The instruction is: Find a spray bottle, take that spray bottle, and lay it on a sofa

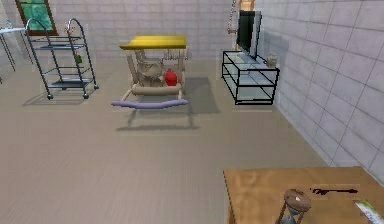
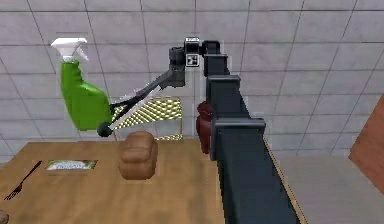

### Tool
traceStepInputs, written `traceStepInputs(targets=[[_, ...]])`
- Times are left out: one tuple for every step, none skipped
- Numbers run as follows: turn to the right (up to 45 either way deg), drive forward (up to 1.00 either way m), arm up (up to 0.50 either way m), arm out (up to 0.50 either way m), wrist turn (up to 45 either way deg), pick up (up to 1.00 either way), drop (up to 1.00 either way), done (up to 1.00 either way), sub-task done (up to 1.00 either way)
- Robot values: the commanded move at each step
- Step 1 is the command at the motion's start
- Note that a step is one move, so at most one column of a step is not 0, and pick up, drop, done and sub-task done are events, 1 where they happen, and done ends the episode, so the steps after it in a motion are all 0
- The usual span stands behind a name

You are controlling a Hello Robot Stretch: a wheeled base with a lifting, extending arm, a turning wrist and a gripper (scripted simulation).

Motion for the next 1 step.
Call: traceStepInputs(targets=[[0.0, 0.00, 0.00, 0.00, -24.0, 0.00, 0.00, 0.00, 0.00]])
